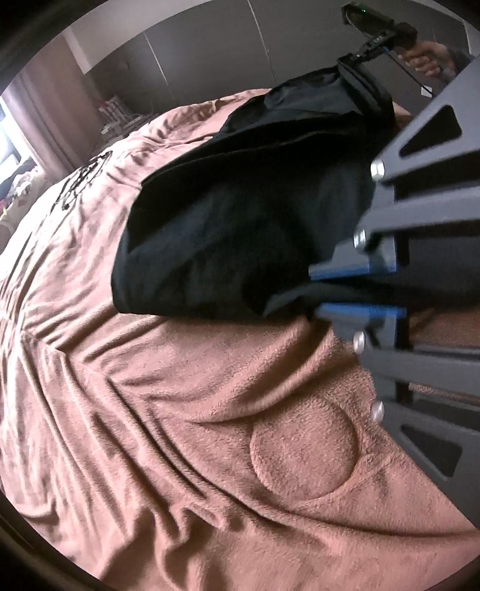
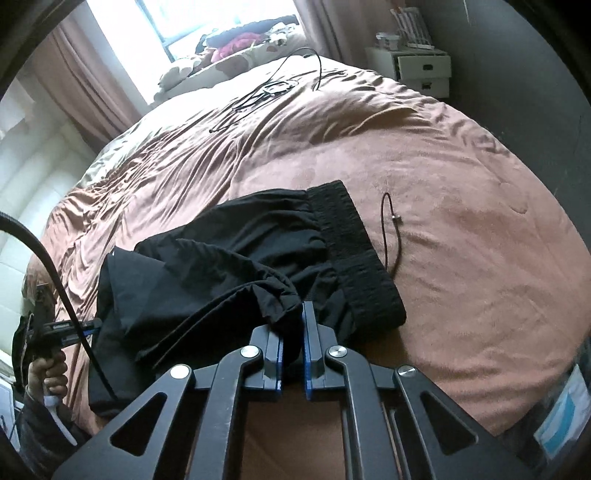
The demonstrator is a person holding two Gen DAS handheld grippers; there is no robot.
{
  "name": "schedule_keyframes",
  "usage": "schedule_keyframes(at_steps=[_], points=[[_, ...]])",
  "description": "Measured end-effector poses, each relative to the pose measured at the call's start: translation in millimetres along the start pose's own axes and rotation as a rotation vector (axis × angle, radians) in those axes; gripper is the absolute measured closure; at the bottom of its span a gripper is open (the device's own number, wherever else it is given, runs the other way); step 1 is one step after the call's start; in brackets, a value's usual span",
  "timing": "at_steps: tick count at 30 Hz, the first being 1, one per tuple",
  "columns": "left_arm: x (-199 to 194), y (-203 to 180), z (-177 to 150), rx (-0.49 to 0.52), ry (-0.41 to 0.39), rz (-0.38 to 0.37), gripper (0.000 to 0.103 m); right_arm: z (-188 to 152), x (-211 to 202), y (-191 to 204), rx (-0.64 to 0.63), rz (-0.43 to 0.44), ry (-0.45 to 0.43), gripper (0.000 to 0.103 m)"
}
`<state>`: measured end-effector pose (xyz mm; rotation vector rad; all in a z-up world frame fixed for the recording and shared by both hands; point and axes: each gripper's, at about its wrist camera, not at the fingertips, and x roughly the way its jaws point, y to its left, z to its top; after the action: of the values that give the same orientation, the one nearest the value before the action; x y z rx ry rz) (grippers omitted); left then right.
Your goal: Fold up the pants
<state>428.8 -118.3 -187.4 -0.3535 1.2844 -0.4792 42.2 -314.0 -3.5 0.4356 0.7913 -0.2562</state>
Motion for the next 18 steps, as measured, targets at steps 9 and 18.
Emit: schedule_keyframes(at_steps=[9,18], points=[[-8,6,1,-0.027,-0.006,-0.010,0.096,6,6,1,-0.061,-0.139,0.053,0.065],[-13,2,1,-0.016,-0.003,-0.005,0.095,21,-2,47,-0.255,-0.067,0.015,0.044]])
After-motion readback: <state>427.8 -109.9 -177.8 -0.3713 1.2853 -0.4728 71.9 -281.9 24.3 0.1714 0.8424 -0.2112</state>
